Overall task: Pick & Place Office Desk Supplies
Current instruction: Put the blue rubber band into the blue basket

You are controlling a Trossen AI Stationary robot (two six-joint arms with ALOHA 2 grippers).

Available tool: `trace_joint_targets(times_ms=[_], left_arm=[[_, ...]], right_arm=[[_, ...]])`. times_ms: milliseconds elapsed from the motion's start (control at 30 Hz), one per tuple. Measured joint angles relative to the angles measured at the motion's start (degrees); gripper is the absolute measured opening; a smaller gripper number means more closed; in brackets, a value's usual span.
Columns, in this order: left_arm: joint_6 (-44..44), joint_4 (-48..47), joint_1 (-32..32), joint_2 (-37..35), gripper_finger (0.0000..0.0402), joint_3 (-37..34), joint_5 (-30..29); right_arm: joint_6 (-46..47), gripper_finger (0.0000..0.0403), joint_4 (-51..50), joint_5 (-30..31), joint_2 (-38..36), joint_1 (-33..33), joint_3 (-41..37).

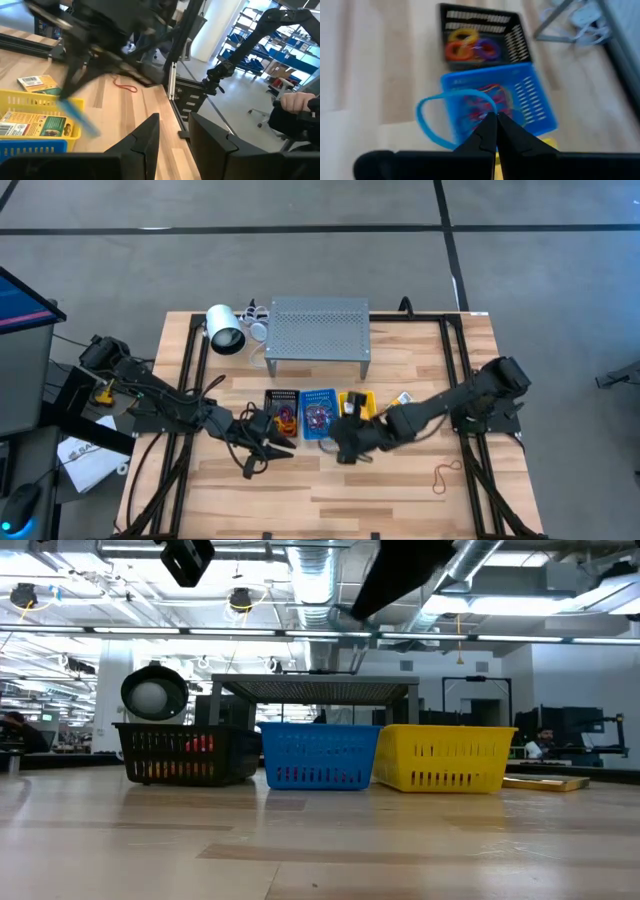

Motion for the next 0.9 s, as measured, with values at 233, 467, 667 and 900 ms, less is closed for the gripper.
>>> trace_joint_targets(times_ms=[233, 467, 667, 900], left_arm=[[2.98, -1.72, 0.04, 0.00, 0.0102, -0.02, -0.07], [8.93, -1.25, 0.04, 0.00, 0.0102, -0.02, -1.18], [13.98, -0.99, 0.15, 0.00, 0.0102, -0.02, -1.20], [19.54, 1.68, 0.15, 0.00, 0.0102, -0.02, -1.20]], right_arm=[[-10.69, 0.0000, 2.04, -6.00, 0.15, -8.82, 0.00], [-18.20, 0.0000, 1.76, -9.00, 0.15, -13.79, 0.00], [-22.21, 0.0000, 1.63, -11.19, 0.15, -14.86, 0.00], [-24.41, 0.0000, 4.23, -13.37, 0.14, -16.39, -1.96]])
